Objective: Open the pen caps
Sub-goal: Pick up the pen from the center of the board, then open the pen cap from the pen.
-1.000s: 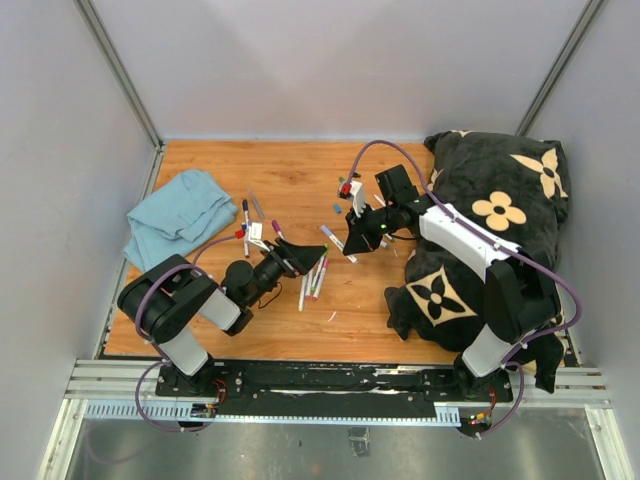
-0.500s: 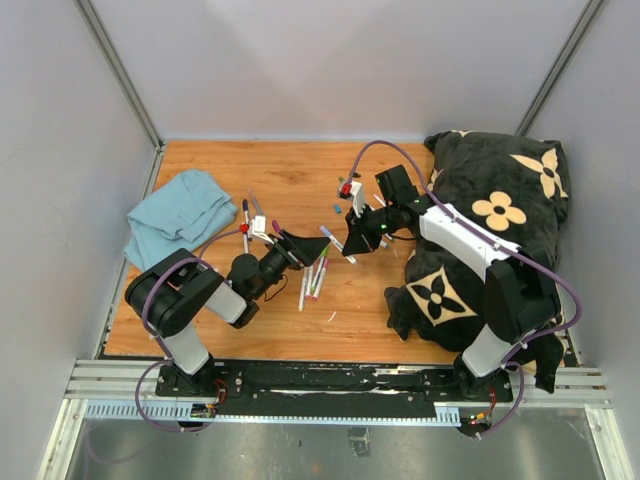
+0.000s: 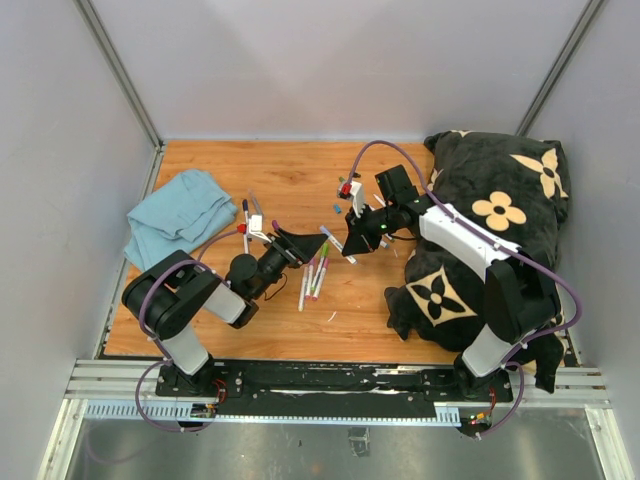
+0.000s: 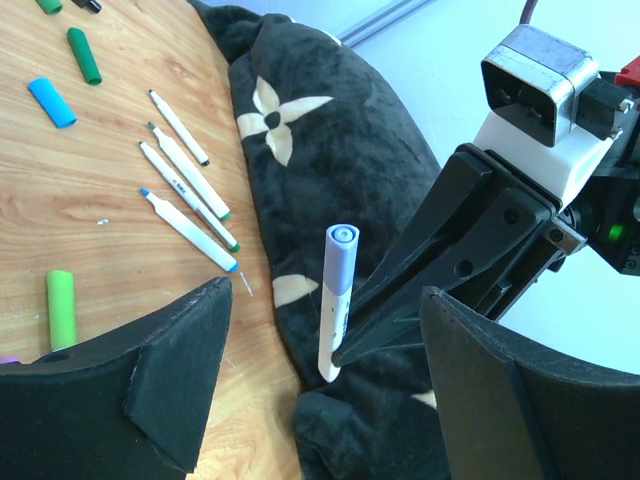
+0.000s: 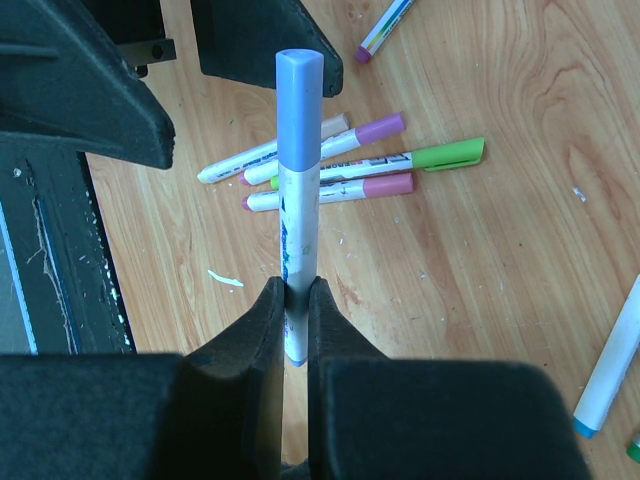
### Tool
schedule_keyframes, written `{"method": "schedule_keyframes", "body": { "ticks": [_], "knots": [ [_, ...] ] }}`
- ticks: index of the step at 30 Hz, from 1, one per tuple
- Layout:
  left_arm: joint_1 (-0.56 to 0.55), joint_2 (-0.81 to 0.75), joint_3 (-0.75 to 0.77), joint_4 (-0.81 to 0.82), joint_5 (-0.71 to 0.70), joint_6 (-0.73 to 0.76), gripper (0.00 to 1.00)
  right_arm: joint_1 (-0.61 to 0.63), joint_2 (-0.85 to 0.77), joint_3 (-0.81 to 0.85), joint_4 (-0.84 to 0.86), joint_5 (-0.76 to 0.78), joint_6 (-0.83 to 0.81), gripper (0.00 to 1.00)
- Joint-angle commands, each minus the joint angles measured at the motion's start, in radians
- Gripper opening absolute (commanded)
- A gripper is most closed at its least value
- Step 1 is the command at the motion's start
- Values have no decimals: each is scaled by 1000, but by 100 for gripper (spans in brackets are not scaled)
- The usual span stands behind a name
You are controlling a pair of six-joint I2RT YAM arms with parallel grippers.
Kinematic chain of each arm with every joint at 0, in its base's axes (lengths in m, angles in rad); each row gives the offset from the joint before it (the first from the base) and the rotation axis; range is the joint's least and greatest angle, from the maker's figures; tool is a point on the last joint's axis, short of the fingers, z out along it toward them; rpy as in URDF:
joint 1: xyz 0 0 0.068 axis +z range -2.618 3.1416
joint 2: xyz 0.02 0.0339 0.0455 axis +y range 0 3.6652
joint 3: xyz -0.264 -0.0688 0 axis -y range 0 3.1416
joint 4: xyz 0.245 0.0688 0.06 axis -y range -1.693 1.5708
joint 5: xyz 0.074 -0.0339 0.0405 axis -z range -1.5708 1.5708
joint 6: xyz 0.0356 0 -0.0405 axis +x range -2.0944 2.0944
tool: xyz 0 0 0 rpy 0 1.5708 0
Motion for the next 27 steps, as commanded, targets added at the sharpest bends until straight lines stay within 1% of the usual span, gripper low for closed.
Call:
{"method": "schedule_keyframes", "body": {
  "ticks": [1,4,7,10,12,16,21,22,25,27],
  "knots": [
    [4,-6,21,126,-20,-20,78,13,-15,-10,4,-18,-9,1],
    [4,1,40,99,-20,-22,76,21,-10,-10,0,-14,-13,1],
    [4,5,65,64,-24,-16,71,32,-6,-8,-4,-6,-20,1],
    [4,7,83,32,-26,-9,60,38,-2,-4,-9,-1,-25,1],
    [3,8,93,14,-23,-6,57,41,-1,-4,-9,1,-26,1],
    [4,20,99,7,-13,-9,43,44,-1,-4,-12,6,-29,1],
    [4,44,106,13,17,-23,42,48,-2,-3,-14,11,-31,1],
    [4,50,109,19,22,-26,41,48,-2,-3,-14,12,-33,1],
    [4,63,111,28,39,-33,35,50,-1,-3,-16,13,-33,1],
    [4,68,113,31,48,-35,28,49,-2,-3,-15,13,-34,1]
  ]
}}
